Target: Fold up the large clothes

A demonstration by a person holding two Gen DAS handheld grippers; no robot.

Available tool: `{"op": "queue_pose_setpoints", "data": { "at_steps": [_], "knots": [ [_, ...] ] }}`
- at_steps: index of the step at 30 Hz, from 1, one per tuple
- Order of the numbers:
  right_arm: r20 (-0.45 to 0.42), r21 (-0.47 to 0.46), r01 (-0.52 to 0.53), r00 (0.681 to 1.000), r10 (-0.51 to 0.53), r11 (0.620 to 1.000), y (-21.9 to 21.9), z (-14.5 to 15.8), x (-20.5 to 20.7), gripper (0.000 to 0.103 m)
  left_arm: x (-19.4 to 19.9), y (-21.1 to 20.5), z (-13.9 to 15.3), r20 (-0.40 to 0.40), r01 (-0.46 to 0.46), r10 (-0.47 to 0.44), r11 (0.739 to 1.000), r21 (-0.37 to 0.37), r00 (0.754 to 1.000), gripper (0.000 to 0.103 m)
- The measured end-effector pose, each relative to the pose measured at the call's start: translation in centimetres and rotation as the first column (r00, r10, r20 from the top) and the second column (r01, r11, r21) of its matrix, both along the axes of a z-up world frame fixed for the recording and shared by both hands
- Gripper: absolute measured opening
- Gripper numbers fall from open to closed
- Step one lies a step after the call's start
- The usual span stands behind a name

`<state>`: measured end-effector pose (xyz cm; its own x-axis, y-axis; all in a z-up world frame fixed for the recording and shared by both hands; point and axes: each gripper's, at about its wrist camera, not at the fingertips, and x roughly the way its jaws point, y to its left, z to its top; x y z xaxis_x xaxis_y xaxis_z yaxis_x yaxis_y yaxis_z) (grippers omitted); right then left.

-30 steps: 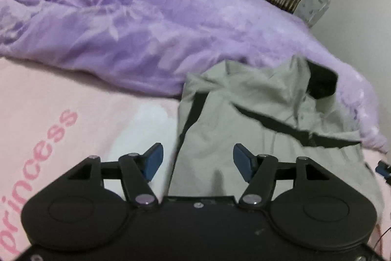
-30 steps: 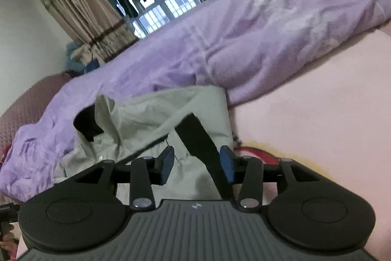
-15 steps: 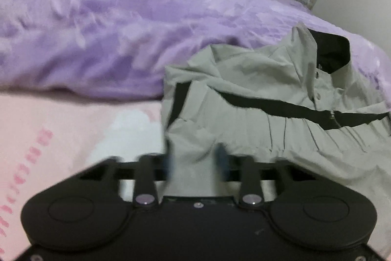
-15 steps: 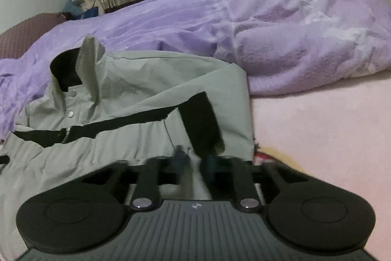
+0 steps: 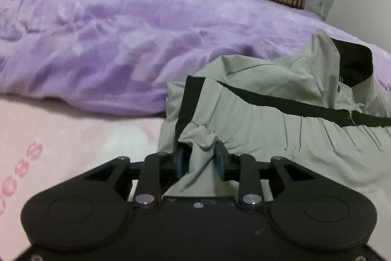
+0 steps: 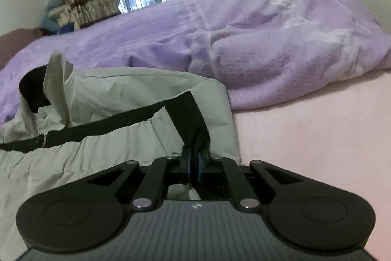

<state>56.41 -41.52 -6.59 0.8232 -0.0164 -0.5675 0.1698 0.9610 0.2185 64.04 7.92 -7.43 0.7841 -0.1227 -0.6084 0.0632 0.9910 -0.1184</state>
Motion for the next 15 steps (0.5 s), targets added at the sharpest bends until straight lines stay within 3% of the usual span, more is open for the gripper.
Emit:
{"op": "queue_pose_setpoints", "data": {
  "at_steps": [2, 4, 6, 8, 11, 15],
  "knots": [
    [-0.005, -0.002, -0.007, 1.000, 0.007, 1.000, 0.2, 0.2, -0.2, 0.012, -0.3, -0.1, 0.6, -0.005, -0.002, 0.002, 0.999, 0.036, 1.000, 0.045],
    [-0.009, -0.028, 0.006, 1.000, -0.006, 1.000, 0.1, 0.9, -1.3, 0.025, -1.6, 0.5, 1.8, 0.001, -0.023, 0.023, 0.999, 0.046, 1.000, 0.064],
    [0.021, -0.010, -0.001, 1.000, 0.001, 1.000, -0.3, 1.9, -3.8, 0.044, -3.9, 1.7, 2.8, 0.003, 0.016, -0.016, 1.000, 0.012, 1.000, 0.065],
    [0.047, 0.054, -0.043, 0.998, 0.040, 0.998, -1.5, 2.6, -7.0, 0.056, -6.9, 3.2, 3.1, -0.007, 0.058, -0.058, 0.998, -0.020, 0.998, 0.071],
    [0.054, 0.156, -0.066, 0.997, 0.058, 0.986, -3.4, 2.1, -12.4, 0.059, -11.7, 5.3, 2.1, -0.051, 0.063, -0.067, 0.995, -0.072, 0.996, 0.072],
    [0.022, 0.232, -0.050, 0.999, 0.046, 0.971, -5.5, -0.3, -17.6, 0.059, -15.4, 7.2, -0.4, -0.127, 0.042, -0.074, 0.971, -0.236, 0.989, 0.071]
  ]
}}
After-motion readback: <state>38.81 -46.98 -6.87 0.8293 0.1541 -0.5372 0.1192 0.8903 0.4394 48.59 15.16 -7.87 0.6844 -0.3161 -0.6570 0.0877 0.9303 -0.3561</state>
